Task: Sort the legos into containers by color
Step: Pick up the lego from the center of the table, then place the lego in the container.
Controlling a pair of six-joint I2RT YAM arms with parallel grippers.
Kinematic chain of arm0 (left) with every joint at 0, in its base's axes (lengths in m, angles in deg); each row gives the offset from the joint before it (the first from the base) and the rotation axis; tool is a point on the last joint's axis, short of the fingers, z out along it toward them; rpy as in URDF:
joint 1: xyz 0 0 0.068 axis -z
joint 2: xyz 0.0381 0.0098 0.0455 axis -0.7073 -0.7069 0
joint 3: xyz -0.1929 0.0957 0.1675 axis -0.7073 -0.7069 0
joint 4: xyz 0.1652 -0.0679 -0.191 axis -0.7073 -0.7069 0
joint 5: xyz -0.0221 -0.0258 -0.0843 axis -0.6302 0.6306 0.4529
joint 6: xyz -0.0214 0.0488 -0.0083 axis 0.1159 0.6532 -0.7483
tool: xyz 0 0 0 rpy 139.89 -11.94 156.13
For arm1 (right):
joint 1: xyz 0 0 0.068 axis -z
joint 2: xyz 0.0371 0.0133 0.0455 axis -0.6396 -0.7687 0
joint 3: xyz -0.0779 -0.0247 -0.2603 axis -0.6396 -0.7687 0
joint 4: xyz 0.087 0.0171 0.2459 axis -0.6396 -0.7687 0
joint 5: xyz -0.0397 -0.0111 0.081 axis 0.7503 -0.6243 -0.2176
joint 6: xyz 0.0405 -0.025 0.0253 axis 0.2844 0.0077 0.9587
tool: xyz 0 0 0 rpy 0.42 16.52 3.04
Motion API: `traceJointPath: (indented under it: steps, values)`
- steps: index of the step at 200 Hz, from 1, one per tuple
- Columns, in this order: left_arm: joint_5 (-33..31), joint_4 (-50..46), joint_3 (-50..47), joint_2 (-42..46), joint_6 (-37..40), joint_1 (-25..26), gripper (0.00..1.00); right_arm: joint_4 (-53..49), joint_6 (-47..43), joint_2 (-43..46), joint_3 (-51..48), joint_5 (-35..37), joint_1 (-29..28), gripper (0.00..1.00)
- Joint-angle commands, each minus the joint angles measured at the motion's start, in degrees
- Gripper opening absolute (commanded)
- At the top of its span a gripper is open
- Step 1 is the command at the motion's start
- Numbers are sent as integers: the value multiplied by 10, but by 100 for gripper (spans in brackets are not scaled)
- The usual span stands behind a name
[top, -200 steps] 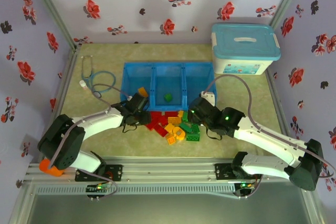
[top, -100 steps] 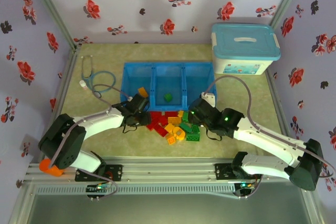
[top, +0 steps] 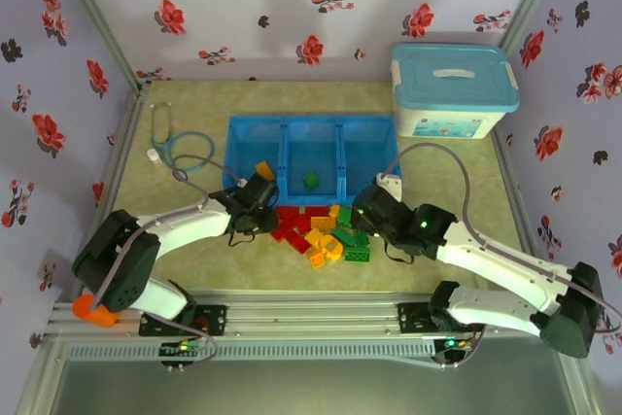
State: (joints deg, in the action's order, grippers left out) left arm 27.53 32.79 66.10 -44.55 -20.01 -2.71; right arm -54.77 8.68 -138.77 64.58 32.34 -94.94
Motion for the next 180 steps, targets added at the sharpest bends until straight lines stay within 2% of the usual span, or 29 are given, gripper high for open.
traceJointPath:
  steps: [1, 46, 72, 105, 141, 180]
  values:
    - [-26, -45, 34, 18, 2, 9, 37, -11, 15, 20, -5, 28, -5, 57]
    - [-43, -106, 122, 61, 23, 28, 36, -67, 33, 46, -7, 73, -5, 57]
    - [-38, -111, 214, 40, 56, 31, 36, -101, 69, 73, -29, 103, -1, 57]
    - [13, -100, 357, -60, 100, 43, 35, -131, 104, 128, -62, 109, 0, 58]
    - [39, -131, 532, -198, 137, 70, 35, -148, 103, 130, -67, 93, 1, 59]
    - [71, -149, 658, -318, 154, 79, 35, -139, 89, 131, -66, 86, 1, 59]
